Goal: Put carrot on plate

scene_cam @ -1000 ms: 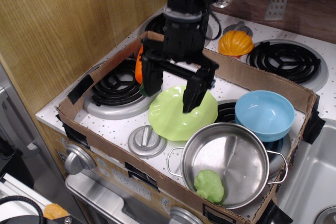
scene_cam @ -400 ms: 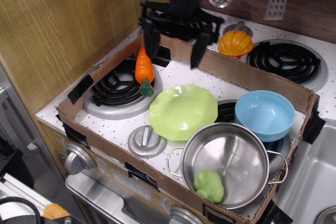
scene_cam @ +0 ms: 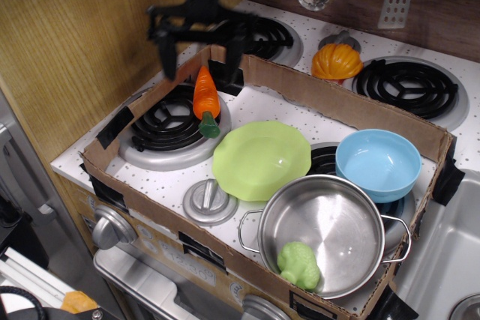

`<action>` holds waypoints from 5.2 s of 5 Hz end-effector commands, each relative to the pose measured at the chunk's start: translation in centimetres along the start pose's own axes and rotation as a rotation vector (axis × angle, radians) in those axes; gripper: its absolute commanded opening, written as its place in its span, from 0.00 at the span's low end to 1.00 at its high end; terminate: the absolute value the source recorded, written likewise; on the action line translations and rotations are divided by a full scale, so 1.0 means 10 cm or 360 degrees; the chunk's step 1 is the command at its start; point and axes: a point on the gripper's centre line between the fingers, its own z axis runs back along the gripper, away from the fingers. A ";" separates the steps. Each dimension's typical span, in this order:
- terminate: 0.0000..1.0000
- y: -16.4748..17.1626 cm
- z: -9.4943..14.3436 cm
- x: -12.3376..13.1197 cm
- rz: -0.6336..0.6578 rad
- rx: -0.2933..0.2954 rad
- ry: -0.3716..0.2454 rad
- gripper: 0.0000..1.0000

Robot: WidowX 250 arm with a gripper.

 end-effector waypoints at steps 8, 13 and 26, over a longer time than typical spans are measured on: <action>0.00 0.04 -0.21 0.23 -0.0021 0.0030 -0.0382 0.00; 0.00 -0.34 -0.19 -0.64 -0.0004 -0.0468 -0.0149 0.00; 0.00 -0.76 0.99 -0.97 0.0162 -0.0083 -0.0072 1.00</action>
